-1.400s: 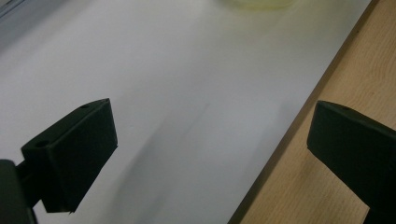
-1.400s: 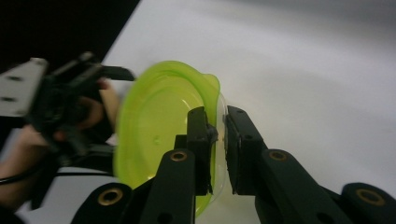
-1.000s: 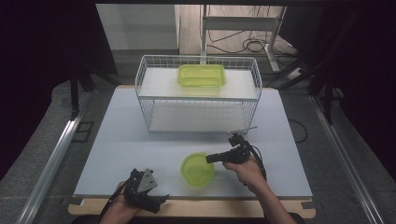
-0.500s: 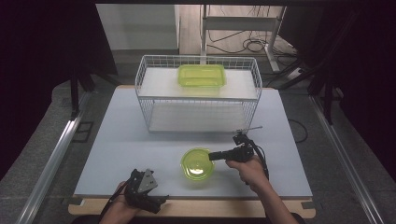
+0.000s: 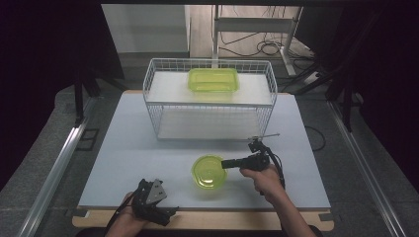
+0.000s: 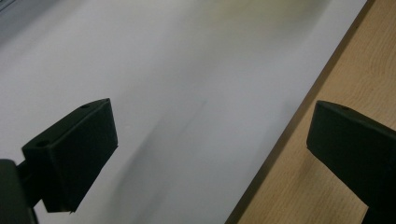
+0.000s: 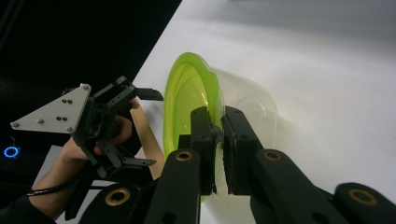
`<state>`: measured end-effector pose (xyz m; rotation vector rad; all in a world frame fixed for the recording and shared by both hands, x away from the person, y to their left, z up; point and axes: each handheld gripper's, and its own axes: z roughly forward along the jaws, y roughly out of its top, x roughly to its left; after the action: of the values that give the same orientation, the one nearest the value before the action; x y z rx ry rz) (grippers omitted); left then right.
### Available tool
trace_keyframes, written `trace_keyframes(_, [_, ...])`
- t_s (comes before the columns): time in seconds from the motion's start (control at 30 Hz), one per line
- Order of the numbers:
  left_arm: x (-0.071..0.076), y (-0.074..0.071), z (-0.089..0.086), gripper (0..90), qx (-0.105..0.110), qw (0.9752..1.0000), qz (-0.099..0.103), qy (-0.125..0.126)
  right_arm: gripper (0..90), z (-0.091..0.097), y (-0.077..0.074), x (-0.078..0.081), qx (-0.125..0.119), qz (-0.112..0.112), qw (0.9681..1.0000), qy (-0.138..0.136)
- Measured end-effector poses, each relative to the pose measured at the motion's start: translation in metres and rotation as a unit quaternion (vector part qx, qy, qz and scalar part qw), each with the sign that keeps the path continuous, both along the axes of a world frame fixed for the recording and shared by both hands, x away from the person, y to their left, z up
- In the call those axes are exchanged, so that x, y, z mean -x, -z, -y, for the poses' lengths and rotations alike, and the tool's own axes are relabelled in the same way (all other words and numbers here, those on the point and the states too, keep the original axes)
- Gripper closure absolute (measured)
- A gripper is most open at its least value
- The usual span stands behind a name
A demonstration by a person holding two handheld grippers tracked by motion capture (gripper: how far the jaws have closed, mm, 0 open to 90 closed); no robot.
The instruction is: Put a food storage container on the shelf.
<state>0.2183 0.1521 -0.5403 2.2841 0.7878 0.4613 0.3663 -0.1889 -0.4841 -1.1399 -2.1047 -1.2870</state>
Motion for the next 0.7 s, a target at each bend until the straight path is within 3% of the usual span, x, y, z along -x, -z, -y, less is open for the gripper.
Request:
trace_keyframes(0.33, [0.000, 0.000, 0.000, 1.7, 0.000, 1.0000, 0.000, 0.000, 83.8, 0.005, -0.012, -0.001, -0.026, 0.006, 0.9996, 0.005])
trace_keyframes(0.7, [0.000, 0.000, 0.000, 1.7, 0.001, 1.0000, 0.000, 0.000, 83.8, 0.012, -0.042, -0.003, -0.063, 0.022, 0.9977, 0.015])
